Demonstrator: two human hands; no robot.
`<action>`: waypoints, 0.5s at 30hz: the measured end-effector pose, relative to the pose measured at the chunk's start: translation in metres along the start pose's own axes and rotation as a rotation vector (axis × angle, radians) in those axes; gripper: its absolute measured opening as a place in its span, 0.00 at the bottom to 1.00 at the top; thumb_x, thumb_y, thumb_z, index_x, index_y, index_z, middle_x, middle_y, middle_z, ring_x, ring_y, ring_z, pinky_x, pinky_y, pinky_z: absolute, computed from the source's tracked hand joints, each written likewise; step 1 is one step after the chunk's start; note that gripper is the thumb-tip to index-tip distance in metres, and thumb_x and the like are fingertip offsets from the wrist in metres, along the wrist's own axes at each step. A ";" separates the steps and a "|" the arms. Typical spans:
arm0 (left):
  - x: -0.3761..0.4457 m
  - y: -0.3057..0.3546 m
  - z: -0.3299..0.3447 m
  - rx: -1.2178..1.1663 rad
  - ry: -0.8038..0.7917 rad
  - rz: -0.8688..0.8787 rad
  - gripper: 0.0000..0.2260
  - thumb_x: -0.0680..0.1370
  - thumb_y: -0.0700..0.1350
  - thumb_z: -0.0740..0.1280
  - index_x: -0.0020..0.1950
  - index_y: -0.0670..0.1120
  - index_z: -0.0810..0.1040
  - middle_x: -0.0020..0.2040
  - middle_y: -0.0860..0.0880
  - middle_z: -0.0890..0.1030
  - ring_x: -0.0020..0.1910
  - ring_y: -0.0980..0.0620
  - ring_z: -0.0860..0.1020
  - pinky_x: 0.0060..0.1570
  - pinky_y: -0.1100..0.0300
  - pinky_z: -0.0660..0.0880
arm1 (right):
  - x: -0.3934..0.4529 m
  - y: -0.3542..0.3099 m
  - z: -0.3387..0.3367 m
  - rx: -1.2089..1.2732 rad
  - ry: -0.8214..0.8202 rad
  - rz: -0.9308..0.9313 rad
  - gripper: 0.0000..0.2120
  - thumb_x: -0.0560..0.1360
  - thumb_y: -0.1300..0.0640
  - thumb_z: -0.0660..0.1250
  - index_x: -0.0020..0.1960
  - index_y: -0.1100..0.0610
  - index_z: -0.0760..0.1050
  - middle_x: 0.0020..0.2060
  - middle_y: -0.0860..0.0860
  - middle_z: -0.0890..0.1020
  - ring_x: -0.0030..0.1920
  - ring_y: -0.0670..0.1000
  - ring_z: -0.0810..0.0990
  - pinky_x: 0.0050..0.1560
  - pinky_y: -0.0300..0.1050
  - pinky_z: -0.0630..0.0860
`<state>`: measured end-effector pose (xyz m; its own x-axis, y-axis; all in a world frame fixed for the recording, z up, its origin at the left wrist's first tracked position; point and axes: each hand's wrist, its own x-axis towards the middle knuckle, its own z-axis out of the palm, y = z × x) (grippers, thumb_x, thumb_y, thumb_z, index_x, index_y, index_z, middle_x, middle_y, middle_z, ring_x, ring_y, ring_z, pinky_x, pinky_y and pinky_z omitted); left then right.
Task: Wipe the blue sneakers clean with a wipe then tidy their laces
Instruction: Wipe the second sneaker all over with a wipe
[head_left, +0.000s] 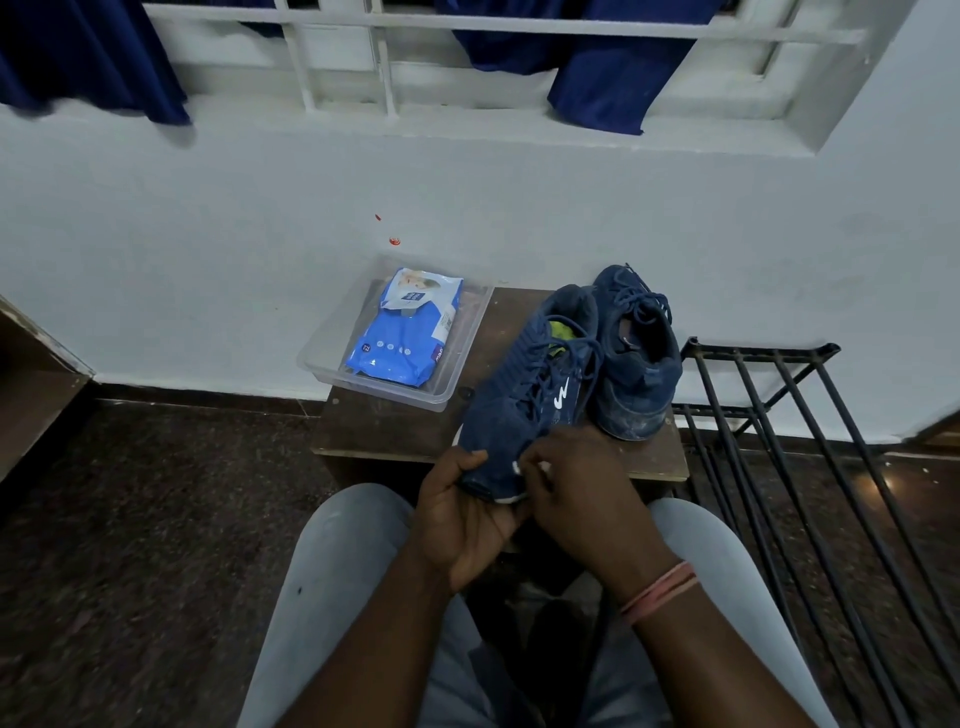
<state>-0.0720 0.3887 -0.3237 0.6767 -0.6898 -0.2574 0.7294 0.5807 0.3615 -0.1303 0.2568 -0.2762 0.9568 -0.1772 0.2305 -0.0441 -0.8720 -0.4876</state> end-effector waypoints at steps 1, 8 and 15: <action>0.000 0.000 0.000 -0.004 0.016 0.004 0.23 0.69 0.38 0.74 0.64 0.36 0.82 0.60 0.37 0.83 0.55 0.41 0.84 0.54 0.48 0.82 | -0.001 -0.006 0.000 0.017 -0.020 0.007 0.05 0.71 0.61 0.69 0.38 0.53 0.80 0.37 0.50 0.79 0.40 0.51 0.76 0.43 0.45 0.71; -0.002 0.002 0.003 -0.021 0.071 0.010 0.20 0.79 0.41 0.56 0.58 0.36 0.84 0.54 0.37 0.84 0.49 0.42 0.85 0.50 0.50 0.83 | 0.001 -0.003 0.004 -0.019 0.001 -0.006 0.06 0.69 0.60 0.66 0.36 0.54 0.81 0.35 0.51 0.81 0.37 0.53 0.77 0.41 0.48 0.75; -0.004 0.003 0.006 0.040 0.050 0.009 0.15 0.73 0.42 0.67 0.55 0.36 0.85 0.50 0.39 0.85 0.46 0.44 0.85 0.46 0.52 0.83 | -0.002 -0.019 0.009 0.201 -0.065 0.011 0.07 0.75 0.61 0.68 0.39 0.53 0.80 0.37 0.47 0.80 0.41 0.46 0.76 0.49 0.37 0.69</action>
<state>-0.0733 0.3910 -0.3161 0.6881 -0.6616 -0.2981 0.7195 0.5685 0.3989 -0.1285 0.2779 -0.2750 0.9734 -0.1506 0.1728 -0.0024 -0.7607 -0.6491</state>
